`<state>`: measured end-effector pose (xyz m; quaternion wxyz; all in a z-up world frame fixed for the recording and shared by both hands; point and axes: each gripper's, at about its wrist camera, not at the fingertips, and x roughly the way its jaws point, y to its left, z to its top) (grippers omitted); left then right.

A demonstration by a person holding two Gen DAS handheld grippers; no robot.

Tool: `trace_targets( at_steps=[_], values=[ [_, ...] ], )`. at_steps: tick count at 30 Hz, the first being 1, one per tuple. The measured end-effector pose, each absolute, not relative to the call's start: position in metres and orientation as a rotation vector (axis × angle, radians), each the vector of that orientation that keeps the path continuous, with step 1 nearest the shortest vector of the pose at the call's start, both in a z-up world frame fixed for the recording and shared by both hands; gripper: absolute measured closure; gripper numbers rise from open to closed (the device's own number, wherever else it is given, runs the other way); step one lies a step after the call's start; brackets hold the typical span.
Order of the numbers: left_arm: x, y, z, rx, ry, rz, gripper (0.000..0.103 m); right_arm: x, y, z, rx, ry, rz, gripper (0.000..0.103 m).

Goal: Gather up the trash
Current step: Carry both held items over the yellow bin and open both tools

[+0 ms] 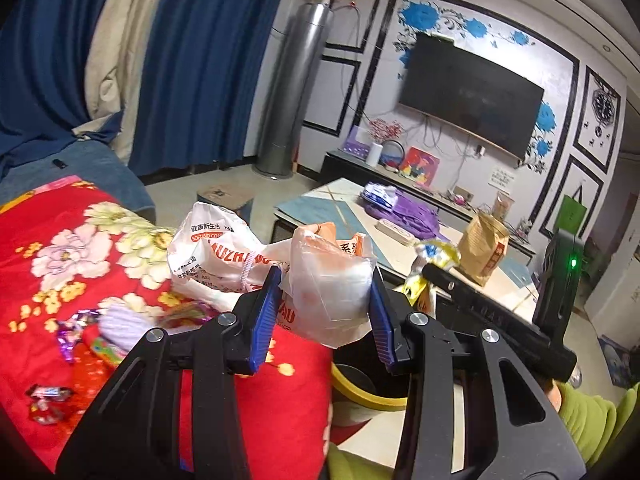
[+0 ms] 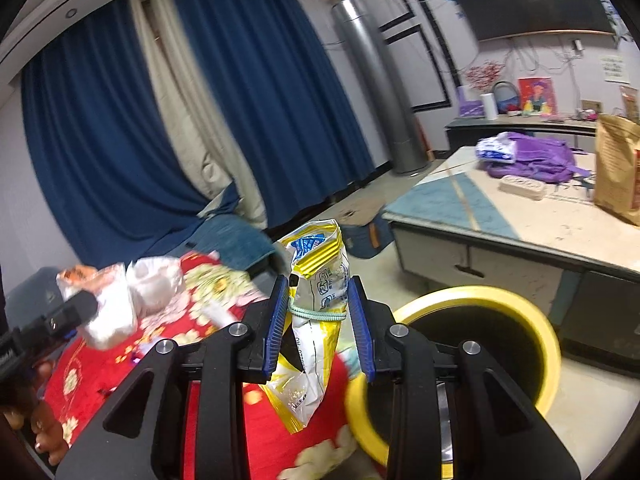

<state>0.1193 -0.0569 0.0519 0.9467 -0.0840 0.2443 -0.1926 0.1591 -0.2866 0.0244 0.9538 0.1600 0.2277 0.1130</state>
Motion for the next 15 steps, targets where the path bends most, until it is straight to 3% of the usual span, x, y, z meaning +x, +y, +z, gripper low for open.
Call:
trace_targets(
  at_steps=[15],
  values=[
    [0.144,-0.144,0.003,-0.062,0.628,-0.534,0.069,0.177,-0.381,-0.012,0.37,0.497,-0.001,0.074]
  ],
)
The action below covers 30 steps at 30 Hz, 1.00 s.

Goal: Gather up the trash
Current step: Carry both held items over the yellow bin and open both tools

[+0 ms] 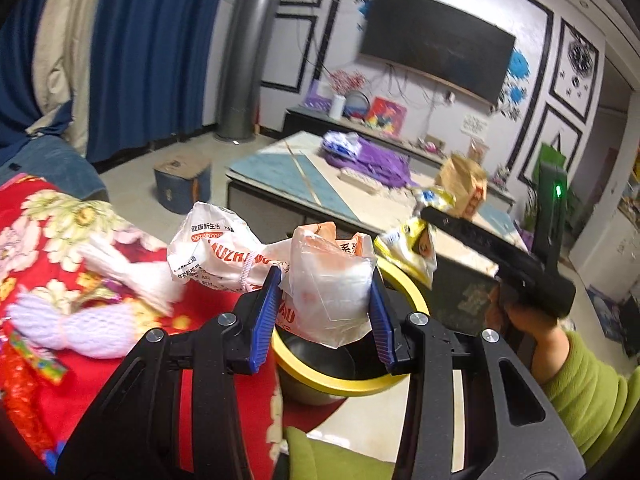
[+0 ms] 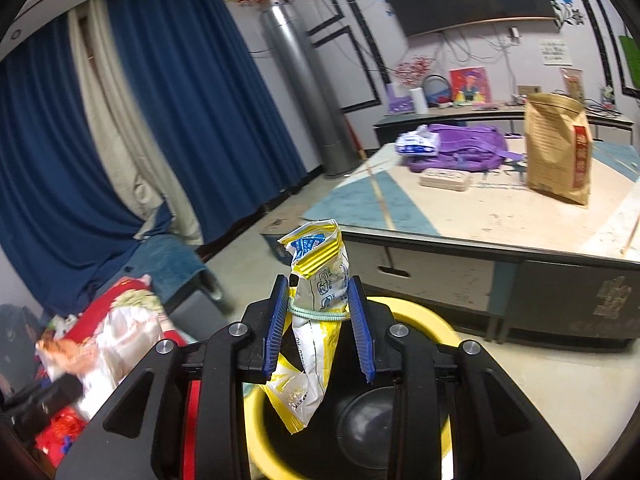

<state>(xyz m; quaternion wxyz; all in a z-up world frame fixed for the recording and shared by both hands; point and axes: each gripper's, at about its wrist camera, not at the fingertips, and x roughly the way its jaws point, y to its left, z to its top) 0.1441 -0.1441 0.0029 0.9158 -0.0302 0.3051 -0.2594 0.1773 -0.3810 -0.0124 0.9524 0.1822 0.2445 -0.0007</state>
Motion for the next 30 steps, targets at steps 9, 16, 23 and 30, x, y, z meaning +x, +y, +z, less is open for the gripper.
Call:
trace_targets(
  at_steps=[9,16,23,30],
  values=[
    [0.161,-0.189,-0.038,0.006,0.725,-0.617,0.069,0.19,-0.41,-0.04,0.376,0.549,-0.062,0.073],
    [0.163,-0.211,-0.065,0.05,0.791,-0.675,0.068,0.197,-0.416,-0.055,0.395,0.587,-0.06,0.073],
    [0.171,-0.22,-0.086,0.062,0.844,-0.681,0.067,0.206,-0.416,-0.065,0.416,0.627,-0.04,0.071],
    [0.176,-0.222,-0.094,0.051,0.844,-0.673,0.049,0.209,-0.415,-0.067,0.416,0.638,-0.033,0.051]
  ],
)
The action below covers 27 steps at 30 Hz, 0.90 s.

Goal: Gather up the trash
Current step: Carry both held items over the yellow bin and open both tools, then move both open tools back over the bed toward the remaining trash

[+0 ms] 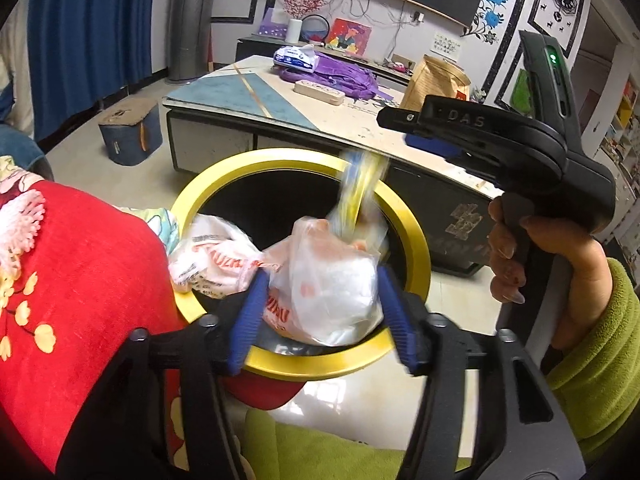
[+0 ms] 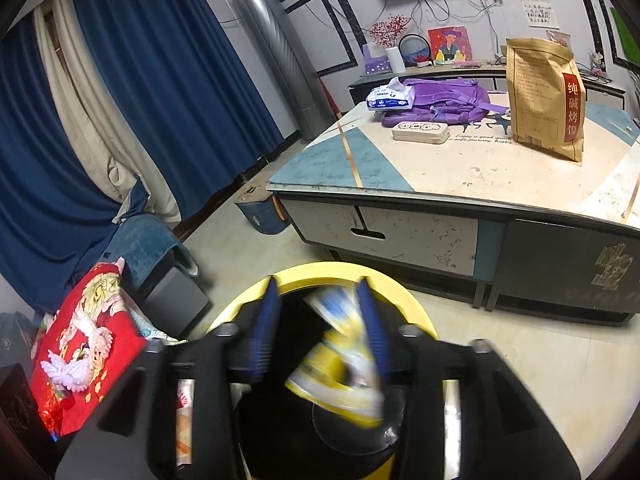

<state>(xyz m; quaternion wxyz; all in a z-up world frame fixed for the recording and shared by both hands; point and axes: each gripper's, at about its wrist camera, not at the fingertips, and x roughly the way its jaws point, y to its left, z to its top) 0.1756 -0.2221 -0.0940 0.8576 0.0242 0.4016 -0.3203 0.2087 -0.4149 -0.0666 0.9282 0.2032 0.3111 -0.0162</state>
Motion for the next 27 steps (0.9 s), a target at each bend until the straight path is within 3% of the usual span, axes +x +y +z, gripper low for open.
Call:
trace_targets(
  at_steps=[2,4,5,8,11,27],
  values=[
    [0.177,-0.219,-0.094,0.031,0.838,-0.669,0.034,0.209,-0.417,-0.067,0.422,0.637,-0.041,0.05],
    [0.178,-0.216,-0.092,0.017,0.832,-0.662,0.03,0.209,-0.417,-0.068,0.423,0.641,-0.049,0.049],
    [0.177,-0.214,-0.09,0.014,0.826,-0.655,0.022,0.208,-0.418,-0.068,0.424,0.639,-0.052,0.047],
    [0.177,-0.207,-0.084,-0.008,0.806,-0.633,0.012,0.207,-0.418,-0.068,0.423,0.635,-0.057,0.045],
    [0.175,-0.195,-0.077,-0.034,0.781,-0.593,0.011,0.205,-0.415,-0.067,0.42,0.626,-0.057,0.04],
    [0.148,-0.131,-0.029,-0.073,0.62,-0.361,0.011,0.188,-0.364,-0.032,0.366,0.55,0.089,0.036]
  ],
)
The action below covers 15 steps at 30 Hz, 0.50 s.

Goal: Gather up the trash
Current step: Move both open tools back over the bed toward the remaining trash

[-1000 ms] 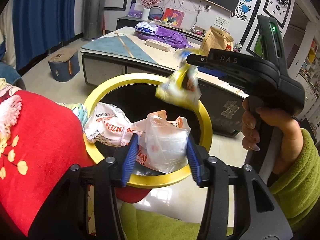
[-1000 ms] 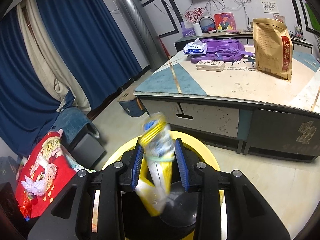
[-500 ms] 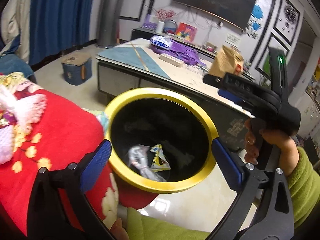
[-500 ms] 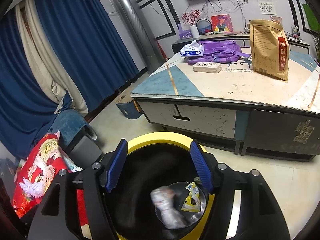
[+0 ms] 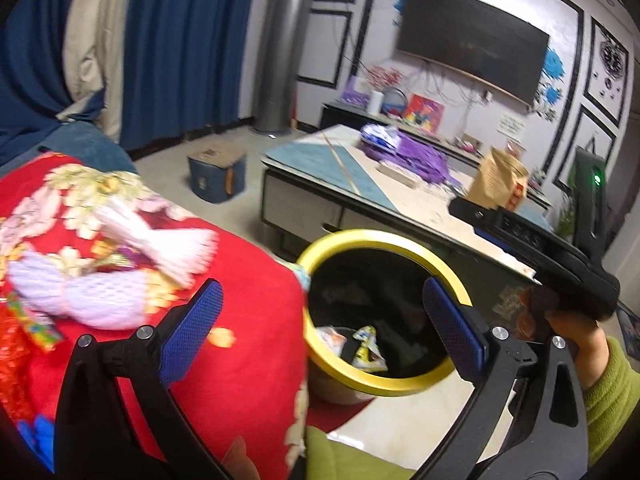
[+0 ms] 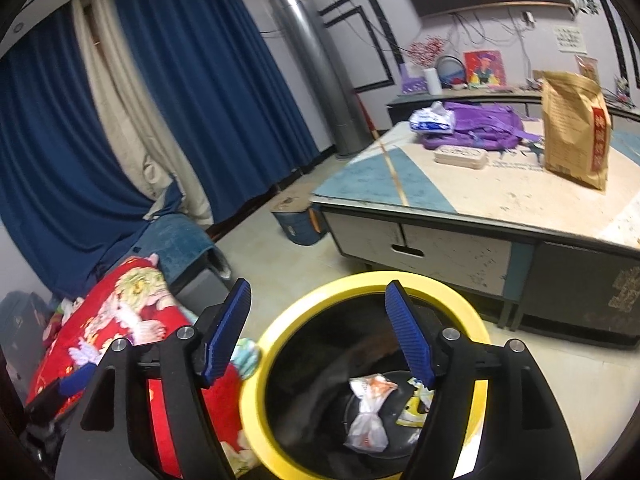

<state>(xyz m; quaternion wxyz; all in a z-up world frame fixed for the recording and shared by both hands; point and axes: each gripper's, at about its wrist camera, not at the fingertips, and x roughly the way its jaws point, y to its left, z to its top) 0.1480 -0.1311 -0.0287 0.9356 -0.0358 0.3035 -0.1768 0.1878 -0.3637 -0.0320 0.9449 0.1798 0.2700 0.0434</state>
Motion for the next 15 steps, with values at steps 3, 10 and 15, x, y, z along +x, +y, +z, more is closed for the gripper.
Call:
trace_targets(
  at_steps=[3,10,15],
  values=[
    [0.141,-0.115,-0.02,-0.084,0.59,-0.32,0.011,0.184,-0.353,-0.025,0.356,0.537,0.113,0.033],
    [0.125,-0.083,-0.006,-0.112,0.538,-0.247,0.011,0.175,-0.323,-0.013,0.319,0.528,0.184,0.031],
    [0.116,-0.064,0.003,-0.119,0.513,-0.209,0.011,0.169,-0.3,-0.007,0.297,0.531,0.243,0.03]
  ],
)
